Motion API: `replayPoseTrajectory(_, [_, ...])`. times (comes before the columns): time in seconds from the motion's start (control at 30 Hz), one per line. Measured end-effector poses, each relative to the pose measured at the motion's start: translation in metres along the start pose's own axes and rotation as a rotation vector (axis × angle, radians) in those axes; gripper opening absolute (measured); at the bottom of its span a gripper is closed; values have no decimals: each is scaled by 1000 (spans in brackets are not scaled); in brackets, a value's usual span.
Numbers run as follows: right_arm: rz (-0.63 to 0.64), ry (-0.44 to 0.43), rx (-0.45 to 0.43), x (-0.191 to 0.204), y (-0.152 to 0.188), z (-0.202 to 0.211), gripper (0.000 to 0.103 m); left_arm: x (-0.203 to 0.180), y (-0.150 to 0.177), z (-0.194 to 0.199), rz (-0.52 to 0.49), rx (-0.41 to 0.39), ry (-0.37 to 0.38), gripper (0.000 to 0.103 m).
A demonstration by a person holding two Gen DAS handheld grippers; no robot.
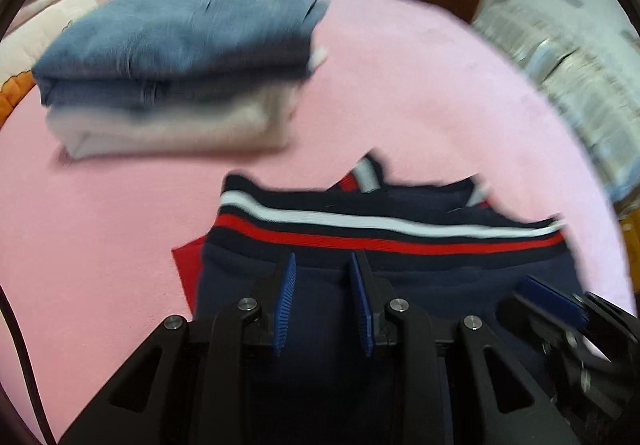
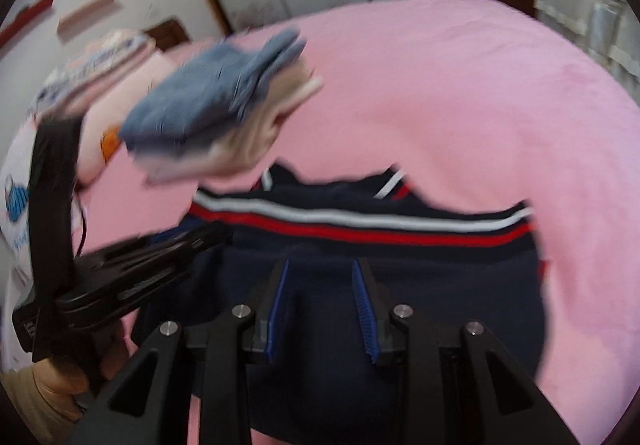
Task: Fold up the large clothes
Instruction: 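Lay the hem onto the collar and open both tools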
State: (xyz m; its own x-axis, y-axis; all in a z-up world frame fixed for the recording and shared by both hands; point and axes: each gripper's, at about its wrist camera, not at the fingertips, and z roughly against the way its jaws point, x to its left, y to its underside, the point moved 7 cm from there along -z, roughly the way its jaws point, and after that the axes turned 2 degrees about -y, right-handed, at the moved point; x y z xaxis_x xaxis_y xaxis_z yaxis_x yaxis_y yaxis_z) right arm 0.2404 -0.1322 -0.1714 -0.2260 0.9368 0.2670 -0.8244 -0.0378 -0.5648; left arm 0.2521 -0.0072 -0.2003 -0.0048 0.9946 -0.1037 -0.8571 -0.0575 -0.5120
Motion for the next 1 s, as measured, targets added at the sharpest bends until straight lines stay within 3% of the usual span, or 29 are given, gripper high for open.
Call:
replayPoseTrajectory(0.03, [13,21,15,-2,4,-7,29,3,2,-5,4,10,-11,23])
replayPoseTrajectory(0.07, [26,57,21,-7,7,-12,20,8,2,-9,23,16,1,22])
replayPoseTrajectory(0.1, [34,106,22,-21,10,-16,1,11,1,-9,35,15,9,19])
replayPoseTrajectory(0.17, [-21,140,2,-52,11,-11,0,14,1,-9,34,12,-3,11])
replayPoseTrajectory(0.23, [-90,145,-33,-78,9,1,0,15,1,-9,28,9,-1,10])
replayPoseTrajectory(0.3, [-131,235,-61,-107,9,17,0,16,2,-7,30,8,1,10])
replayPoseTrajectory(0.37, [-181,183,-61,-122,11,24,0,16,2,-5,35,10,-2,10])
replayPoseTrajectory(0.5, [-224,228,-53,-138,18,38,6,15,4,-2,27,32,1,12])
replayPoseTrajectory(0.57, [-260,203,-56,-139,21,44,6,8,4,2,27,52,5,23])
replayPoseTrajectory(0.63, [-267,194,-63,-134,23,50,6,10,7,16,24,49,-9,51])
replayPoseTrajectory(0.7, [-262,185,-72,-126,25,60,6,12,11,30,26,44,0,69])
replayPoseTrajectory(1.0, [-239,114,-95,-81,32,103,6,34,20,93,64,30,-16,70])
